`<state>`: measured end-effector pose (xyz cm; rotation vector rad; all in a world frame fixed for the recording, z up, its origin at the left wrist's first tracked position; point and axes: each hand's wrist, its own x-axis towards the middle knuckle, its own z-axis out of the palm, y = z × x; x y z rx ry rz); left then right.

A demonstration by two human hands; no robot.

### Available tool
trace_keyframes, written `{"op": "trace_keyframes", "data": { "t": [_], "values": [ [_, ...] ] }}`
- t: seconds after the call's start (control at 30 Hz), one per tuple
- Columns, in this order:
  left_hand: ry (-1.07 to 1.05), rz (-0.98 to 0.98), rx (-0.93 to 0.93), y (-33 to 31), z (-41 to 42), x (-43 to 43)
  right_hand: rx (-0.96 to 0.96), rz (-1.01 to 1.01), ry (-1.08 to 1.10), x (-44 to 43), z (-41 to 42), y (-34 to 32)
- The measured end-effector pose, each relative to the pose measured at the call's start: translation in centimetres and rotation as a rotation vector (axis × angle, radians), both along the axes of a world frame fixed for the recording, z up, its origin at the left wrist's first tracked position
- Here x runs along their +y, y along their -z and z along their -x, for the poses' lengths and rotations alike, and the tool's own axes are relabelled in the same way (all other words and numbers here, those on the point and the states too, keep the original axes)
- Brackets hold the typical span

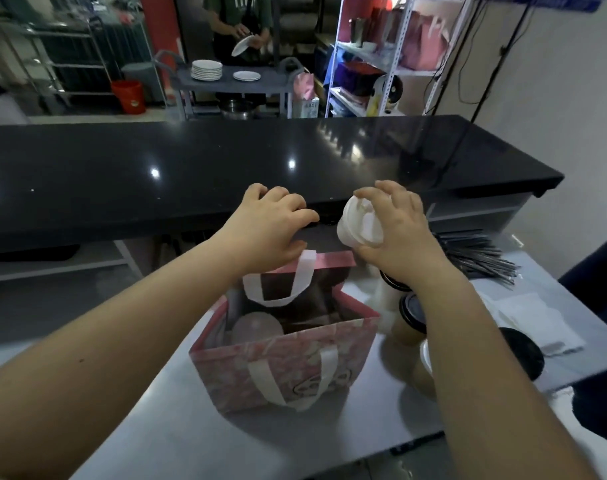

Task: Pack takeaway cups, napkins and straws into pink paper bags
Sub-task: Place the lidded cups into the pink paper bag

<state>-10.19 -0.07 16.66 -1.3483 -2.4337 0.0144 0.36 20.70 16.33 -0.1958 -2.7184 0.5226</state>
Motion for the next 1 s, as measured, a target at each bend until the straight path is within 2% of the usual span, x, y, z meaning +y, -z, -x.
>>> {"op": "trace_keyframes", "data": {
  "t": [0.37,0.5,0.6,0.77,1.0],
  "values": [
    [0.1,-0.173,-0.211,-0.5,-2.9,-5.2,0.076,-0.1,0.037,-7.3,-3.7,-3.6],
    [0.133,-0.314,-0.478,0.2,-4.2,-6.1,0.146,-0.001,0.024,-8.2,-5.5,-4.4],
    [0.071,-0.27,-0.665,1.1,-4.5,-6.4,0.117,0.099,0.005,-8.4,-6.7,-4.7],
    [0.019,-0.169,-0.622,2.8,-4.3,-6.3,-0.061,0.159,-0.078,-8.8,-6.9,-3.5],
    [0.049,-0.094,-0.527,4.1,-4.9,-6.3,-0.288,0.095,-0.161,-10.3,-4.4,-0.4]
  ]
}}
